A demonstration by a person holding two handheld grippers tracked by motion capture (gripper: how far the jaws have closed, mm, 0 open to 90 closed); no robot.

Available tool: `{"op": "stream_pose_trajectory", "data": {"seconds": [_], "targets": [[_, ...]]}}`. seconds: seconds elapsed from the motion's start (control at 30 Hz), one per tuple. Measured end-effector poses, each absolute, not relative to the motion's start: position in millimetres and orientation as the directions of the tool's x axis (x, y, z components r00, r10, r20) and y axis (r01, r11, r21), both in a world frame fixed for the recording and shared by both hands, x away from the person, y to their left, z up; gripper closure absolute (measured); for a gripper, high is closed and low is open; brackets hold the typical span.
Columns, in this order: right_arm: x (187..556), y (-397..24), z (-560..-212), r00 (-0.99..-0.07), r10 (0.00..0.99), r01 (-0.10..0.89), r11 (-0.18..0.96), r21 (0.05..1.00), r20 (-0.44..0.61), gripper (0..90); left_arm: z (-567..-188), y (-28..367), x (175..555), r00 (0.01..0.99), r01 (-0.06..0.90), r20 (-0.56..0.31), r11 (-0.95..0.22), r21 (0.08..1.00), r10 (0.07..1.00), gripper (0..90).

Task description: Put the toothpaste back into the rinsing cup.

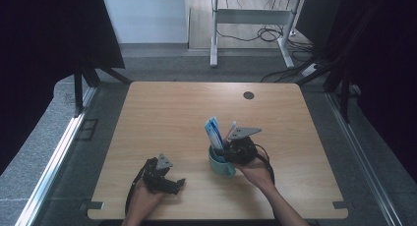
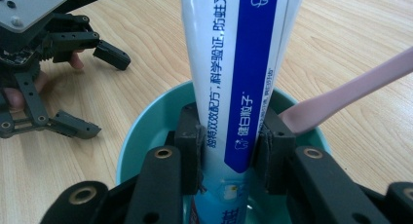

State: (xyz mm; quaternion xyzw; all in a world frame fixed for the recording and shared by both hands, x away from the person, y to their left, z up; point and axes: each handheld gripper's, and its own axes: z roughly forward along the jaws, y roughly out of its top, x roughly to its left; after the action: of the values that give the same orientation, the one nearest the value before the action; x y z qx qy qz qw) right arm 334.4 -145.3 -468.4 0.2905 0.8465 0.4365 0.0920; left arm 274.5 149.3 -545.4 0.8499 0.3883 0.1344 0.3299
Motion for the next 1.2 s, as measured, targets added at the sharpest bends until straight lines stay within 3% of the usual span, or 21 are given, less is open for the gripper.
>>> {"op": "stream_pose_trajectory", "data": {"seconds": [0.4,0.87,1.2], "targets": [[335.4,-147.7,-462.4,-0.821,0.561,0.421,0.464,0.779,0.109,52.6,-545.4,149.3,274.4,0.662,0.572,-0.028,-0.480,0.665,0.749,0.0],[331.5,-143.3,-452.5,-0.840,0.537,0.393,0.497,0.774,0.081,27.9,-545.2,149.6,274.6,0.664,0.571,-0.025,-0.485,0.663,0.747,0.0],[326.7,-149.8,-444.7,-0.843,0.534,0.377,0.505,0.776,0.061,16.3,-545.3,149.4,274.6,0.662,0.572,-0.027,-0.482,0.664,0.749,0.0]]}}
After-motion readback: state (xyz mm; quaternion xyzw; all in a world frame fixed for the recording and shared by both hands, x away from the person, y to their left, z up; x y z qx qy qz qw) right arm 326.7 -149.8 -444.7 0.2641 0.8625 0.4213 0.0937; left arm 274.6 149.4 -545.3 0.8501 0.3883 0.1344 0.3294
